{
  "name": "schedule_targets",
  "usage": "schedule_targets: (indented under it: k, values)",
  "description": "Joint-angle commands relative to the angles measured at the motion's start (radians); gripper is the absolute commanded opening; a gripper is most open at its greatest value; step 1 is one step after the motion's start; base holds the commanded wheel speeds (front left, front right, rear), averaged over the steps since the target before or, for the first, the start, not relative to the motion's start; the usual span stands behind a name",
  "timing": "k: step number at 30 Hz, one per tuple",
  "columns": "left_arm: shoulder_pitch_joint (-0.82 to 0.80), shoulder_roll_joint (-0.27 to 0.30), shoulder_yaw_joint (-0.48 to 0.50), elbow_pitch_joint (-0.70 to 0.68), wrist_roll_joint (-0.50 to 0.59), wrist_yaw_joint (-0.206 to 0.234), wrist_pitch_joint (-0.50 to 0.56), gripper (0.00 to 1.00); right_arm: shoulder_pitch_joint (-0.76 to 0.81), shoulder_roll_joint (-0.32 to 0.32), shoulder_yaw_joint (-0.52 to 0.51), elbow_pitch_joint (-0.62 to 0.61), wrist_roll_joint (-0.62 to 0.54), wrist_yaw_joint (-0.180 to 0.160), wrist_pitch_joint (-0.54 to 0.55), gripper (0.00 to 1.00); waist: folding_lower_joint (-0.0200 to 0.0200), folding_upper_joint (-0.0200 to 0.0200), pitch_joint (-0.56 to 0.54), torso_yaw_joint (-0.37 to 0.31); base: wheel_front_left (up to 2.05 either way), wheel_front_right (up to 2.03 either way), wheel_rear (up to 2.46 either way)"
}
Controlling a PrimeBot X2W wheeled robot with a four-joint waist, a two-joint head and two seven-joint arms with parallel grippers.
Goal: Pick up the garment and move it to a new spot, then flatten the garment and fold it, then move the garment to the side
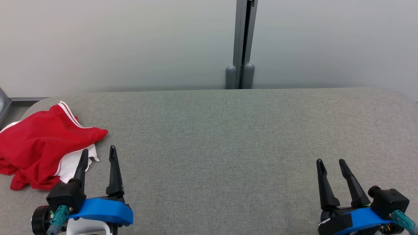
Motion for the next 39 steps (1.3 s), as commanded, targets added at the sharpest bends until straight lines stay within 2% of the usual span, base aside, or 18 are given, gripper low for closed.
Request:
schedule_targets:
  k: [1, 5, 21, 32, 39]
  values:
    - [0.004, 0.009, 0.001, -0.010, 0.018, 0.007, 0.009, 1.00, 0.015, -0.007, -0.001, -0.006, -0.019, 0.002, 0.002, 1.00, 0.0000, 0.0000, 0.000, 0.001, 0.00, 0.00, 0.00]
    - [0.014, 0.012, -0.003, -0.027, 0.048, 0.030, 0.056, 1.00, 0.018, -0.007, -0.001, -0.017, -0.056, 0.002, 0.014, 1.00, 0.0000, 0.0000, -0.003, 0.005, 0.00, 0.00, 0.00]
    - [0.036, 0.023, 0.002, -0.072, 0.028, 0.066, 0.152, 1.00, 0.029, -0.007, -0.019, -0.046, -0.075, 0.002, 0.076, 1.00, 0.0000, 0.0000, -0.003, 0.004, 0.00, 0.00, 0.00]
    - [0.041, 0.040, 0.001, -0.097, 0.021, 0.079, 0.198, 1.00, 0.035, -0.007, -0.034, -0.065, -0.067, 0.002, 0.101, 1.00, 0.0000, 0.0000, 0.001, 0.006, 0.00, 0.00, 0.00]
    - [0.047, 0.050, 0.006, -0.097, 0.011, 0.073, 0.182, 1.00, 0.037, -0.007, -0.046, -0.063, -0.062, 0.002, 0.103, 1.00, 0.0000, 0.0000, 0.001, 0.003, 0.00, 0.00, 0.00]
